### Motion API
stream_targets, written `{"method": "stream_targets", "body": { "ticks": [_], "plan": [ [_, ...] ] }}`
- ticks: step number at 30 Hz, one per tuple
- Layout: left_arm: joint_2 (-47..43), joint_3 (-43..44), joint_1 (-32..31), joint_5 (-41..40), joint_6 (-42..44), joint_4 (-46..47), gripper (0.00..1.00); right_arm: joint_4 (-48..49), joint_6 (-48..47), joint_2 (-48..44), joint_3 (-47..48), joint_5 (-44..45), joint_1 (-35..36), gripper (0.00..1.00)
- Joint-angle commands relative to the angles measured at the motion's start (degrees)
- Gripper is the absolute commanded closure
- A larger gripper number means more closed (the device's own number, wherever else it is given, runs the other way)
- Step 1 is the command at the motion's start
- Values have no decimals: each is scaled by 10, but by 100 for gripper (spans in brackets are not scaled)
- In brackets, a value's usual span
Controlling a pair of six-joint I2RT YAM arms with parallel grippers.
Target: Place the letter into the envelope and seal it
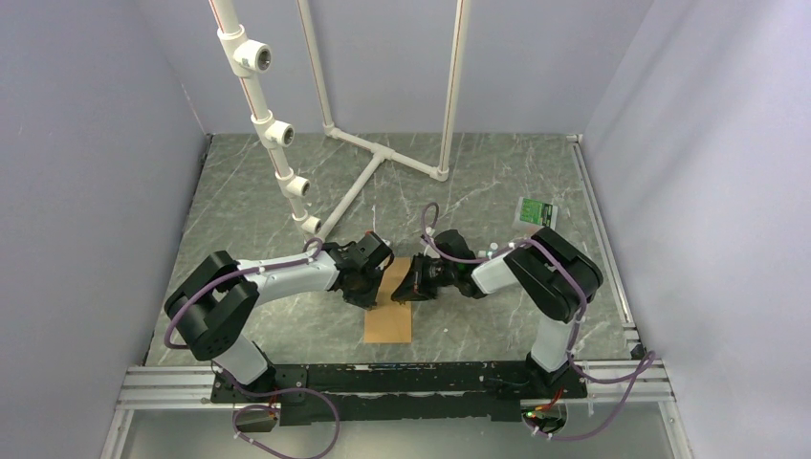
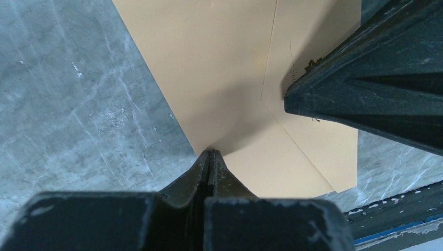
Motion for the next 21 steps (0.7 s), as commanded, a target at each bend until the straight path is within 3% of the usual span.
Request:
{"method": "stream_targets", "body": {
  "ticks": [1, 12, 21],
  "plan": [
    [14, -21, -4, 10, -18, 20, 97, 15, 2, 17, 9, 7, 2, 96],
    [24, -21, -3, 10, -32, 15, 97, 34, 13, 50, 6, -19, 1, 97],
    [48, 3, -3, -10, -40, -15, 98, -10, -48, 47, 0, -63, -2, 97]
  ]
}}
